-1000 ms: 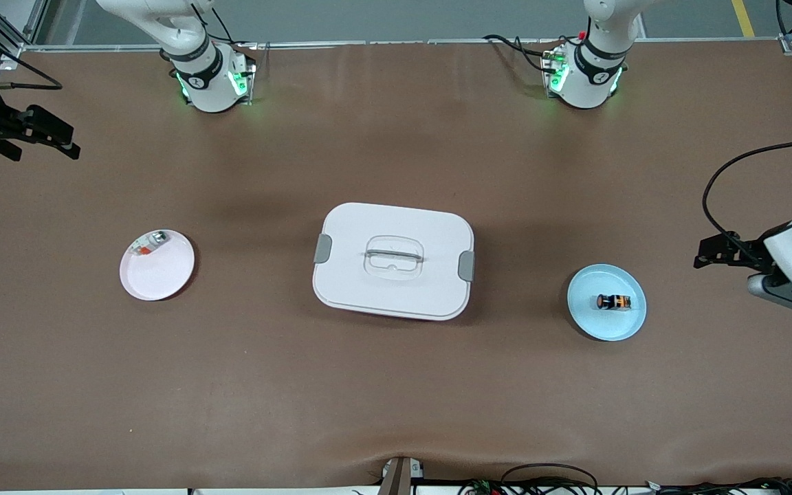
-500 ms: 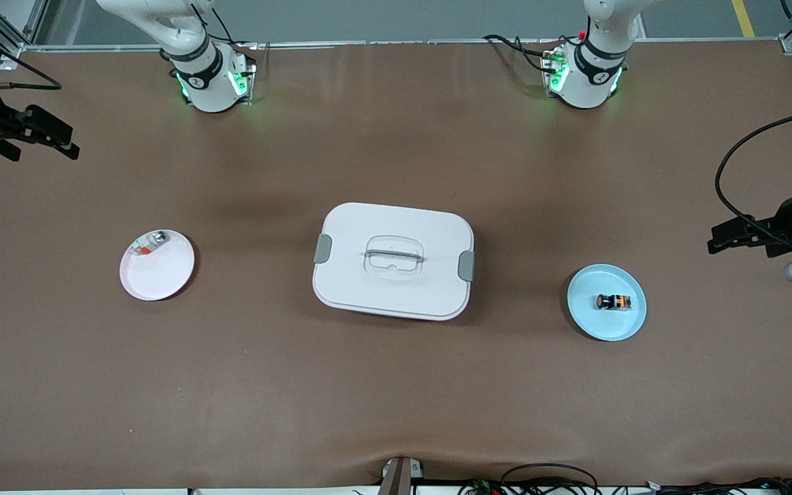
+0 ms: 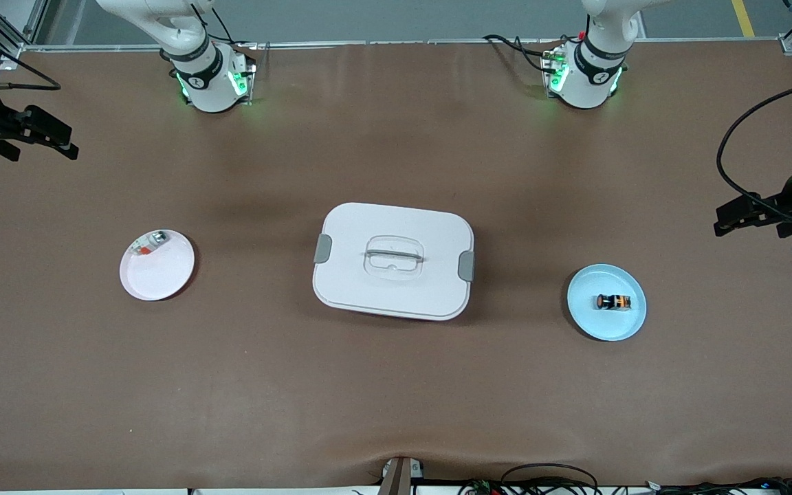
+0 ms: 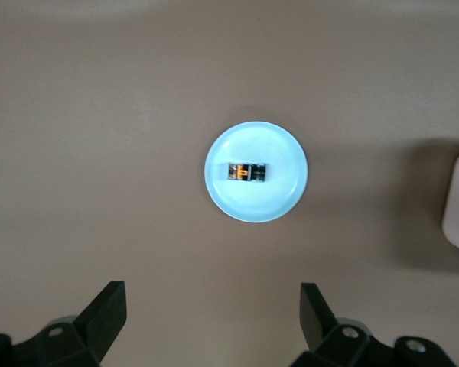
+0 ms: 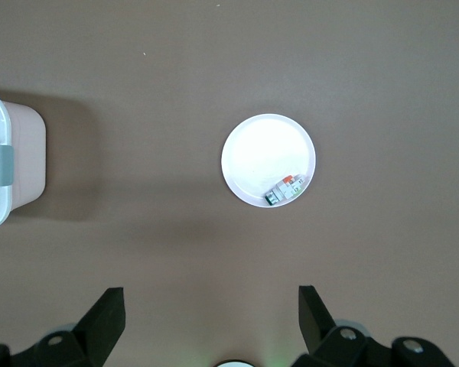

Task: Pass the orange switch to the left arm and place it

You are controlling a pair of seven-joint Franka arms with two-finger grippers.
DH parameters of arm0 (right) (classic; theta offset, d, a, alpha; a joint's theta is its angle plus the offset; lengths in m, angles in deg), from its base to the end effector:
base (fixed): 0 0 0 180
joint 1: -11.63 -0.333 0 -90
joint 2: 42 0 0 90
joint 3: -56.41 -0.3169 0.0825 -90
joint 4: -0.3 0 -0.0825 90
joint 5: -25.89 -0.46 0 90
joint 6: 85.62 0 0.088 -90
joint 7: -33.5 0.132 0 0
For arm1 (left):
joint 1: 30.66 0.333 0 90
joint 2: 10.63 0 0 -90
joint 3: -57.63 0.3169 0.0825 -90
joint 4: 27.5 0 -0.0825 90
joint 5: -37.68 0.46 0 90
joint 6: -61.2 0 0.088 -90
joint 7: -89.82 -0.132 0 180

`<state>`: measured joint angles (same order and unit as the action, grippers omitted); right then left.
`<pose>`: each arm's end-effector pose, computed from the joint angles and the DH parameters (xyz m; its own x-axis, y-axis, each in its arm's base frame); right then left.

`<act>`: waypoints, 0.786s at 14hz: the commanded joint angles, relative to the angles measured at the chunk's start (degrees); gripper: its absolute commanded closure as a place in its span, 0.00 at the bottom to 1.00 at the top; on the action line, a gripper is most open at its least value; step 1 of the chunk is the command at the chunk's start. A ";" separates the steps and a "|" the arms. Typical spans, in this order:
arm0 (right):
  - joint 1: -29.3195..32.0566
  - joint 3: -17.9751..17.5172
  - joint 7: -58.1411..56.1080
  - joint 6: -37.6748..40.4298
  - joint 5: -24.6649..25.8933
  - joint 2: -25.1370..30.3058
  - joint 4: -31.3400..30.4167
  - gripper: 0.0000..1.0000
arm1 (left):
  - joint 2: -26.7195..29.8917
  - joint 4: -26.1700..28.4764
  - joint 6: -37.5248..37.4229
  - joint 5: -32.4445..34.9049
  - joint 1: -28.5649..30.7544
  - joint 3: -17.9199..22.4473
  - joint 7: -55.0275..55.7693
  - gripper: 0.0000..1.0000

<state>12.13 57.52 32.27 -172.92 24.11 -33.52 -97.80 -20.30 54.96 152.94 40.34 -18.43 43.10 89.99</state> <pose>0.5768 -0.0127 0.6088 0.9992 -0.0048 -0.0397 -0.0062 -0.9994 -0.0348 0.6833 -0.0092 0.5676 0.9994 -0.0352 -0.0015 -0.0352 -0.9994 -0.0043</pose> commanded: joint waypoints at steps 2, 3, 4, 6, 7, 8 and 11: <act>1.09 -0.75 0.71 0.64 0.89 -0.57 1.77 0.00 | 4.31 1.29 -3.14 -1.86 -4.31 5.29 2.37 0.00; 1.17 -0.75 0.71 0.64 0.89 -0.57 1.77 0.00 | 5.62 2.08 -3.76 -2.04 -5.63 6.52 2.98 0.00; 1.09 -0.75 0.71 0.64 0.89 -0.57 1.77 0.00 | 7.02 3.74 -3.76 -2.04 -6.86 7.14 3.08 0.00; 1.09 -0.75 0.71 0.64 0.89 -0.57 1.77 0.00 | 9.75 6.56 -3.68 -3.18 -9.32 9.34 3.60 0.00; 1.26 -0.75 0.71 0.82 0.89 -0.57 1.77 0.00 | 11.07 7.62 -3.68 -3.27 -9.59 9.78 3.78 0.00; 1.96 -0.75 0.71 0.90 0.89 -0.57 1.95 0.00 | 12.30 8.93 -3.68 -3.36 -9.68 9.87 3.69 0.00; 2.58 -0.75 0.62 0.99 0.89 -0.49 2.12 0.00 | 14.77 11.49 -2.80 -3.36 -10.03 9.88 3.69 0.00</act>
<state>13.26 57.66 32.45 -172.94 24.17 -33.52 -97.23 -8.78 62.79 148.93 37.98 -27.58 52.01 93.24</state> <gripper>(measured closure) 0.000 0.000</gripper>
